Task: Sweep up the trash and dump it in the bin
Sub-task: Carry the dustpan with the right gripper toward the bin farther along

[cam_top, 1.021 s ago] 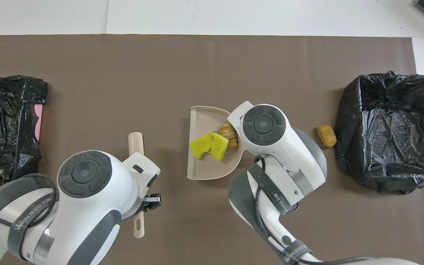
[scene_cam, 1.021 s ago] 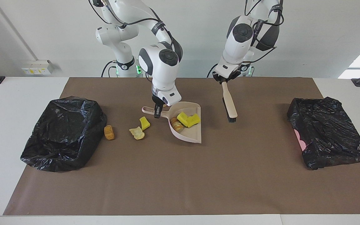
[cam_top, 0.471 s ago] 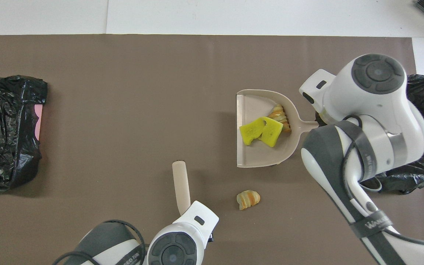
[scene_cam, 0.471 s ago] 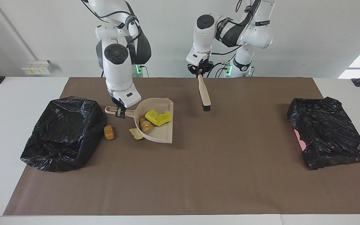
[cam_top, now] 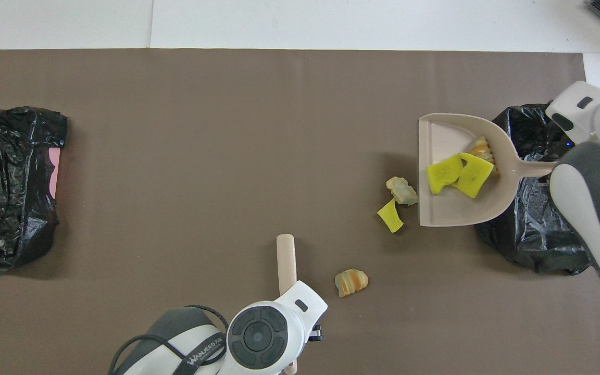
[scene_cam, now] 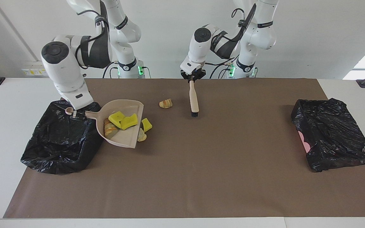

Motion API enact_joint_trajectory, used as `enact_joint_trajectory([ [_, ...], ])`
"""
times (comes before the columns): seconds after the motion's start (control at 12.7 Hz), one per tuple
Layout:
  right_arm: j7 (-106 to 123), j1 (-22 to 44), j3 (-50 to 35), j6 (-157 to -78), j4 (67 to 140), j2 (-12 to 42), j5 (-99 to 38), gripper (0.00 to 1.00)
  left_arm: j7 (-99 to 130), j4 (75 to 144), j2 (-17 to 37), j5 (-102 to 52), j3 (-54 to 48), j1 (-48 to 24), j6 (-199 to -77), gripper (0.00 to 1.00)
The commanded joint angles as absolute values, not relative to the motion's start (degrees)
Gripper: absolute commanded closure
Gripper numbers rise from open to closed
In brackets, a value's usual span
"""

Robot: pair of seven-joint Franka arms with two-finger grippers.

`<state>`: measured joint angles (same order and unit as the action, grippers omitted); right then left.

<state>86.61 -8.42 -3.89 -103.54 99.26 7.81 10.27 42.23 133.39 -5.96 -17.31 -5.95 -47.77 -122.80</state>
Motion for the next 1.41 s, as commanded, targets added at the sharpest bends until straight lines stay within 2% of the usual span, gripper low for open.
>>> enact_joint_trajectory([
  [0.0, 94.1, -14.74, -4.57, -103.44, 98.27, 7.56, 11.85, 1.0, 40.08, 134.65, -6.86, -18.9, -4.83, -48.78, -123.84, 1.0],
  [0.16, 98.33, -18.35, -4.57, -103.45, 96.51, 8.26, 15.1, 1.0, 39.99, 134.65, -6.16, -18.98, -4.92, -48.78, -124.01, 1.0],
  [0.47, 99.76, -25.39, -4.57, -109.68, 96.77, 8.09, 22.66, 1.0, 40.34, 135.96, -5.36, -19.07, -4.83, -48.78, -127.0, 1.0],
  [0.71, 99.76, -25.49, -4.66, -110.82, 97.73, 7.65, 31.61, 1.0, 41.13, 136.67, -4.31, -18.99, -4.83, -49.04, -128.58, 1.0],
  [0.79, 99.84, -25.23, -4.66, -111.44, 97.91, 7.56, 34.25, 1.0, 41.22, 136.67, -4.22, -18.98, -4.83, -49.04, -128.76, 0.89],
  [0.86, 99.93, -24.7, -4.75, -112.4, 98.43, 7.38, 37.84, 1.0, 41.39, 136.67, -4.22, -18.98, -4.66, -48.96, -128.85, 0.51],
  [0.94, 100.11, -24.18, -5.09, -113.72, 99.57, 7.12, 41.8, 1.0, 41.31, 136.67, -4.13, -18.98, -4.57, -48.52, -128.76, 0.06],
  [1.02, 100.37, -23.65, -5.1, -114.51, 100.19, 6.68, 44.36, 1.0, 41.05, 136.41, -4.04, -18.81, -4.48, -48.08, -128.24, 0.0],
  [1.34, 105.55, -21.89, -5.36, -117.24, 103.0, 5.45, 50.34, 1.0, 40.34, 133.86, -4.31, -15.66, -4.31, -38.96, -127.44, 0.0],
])
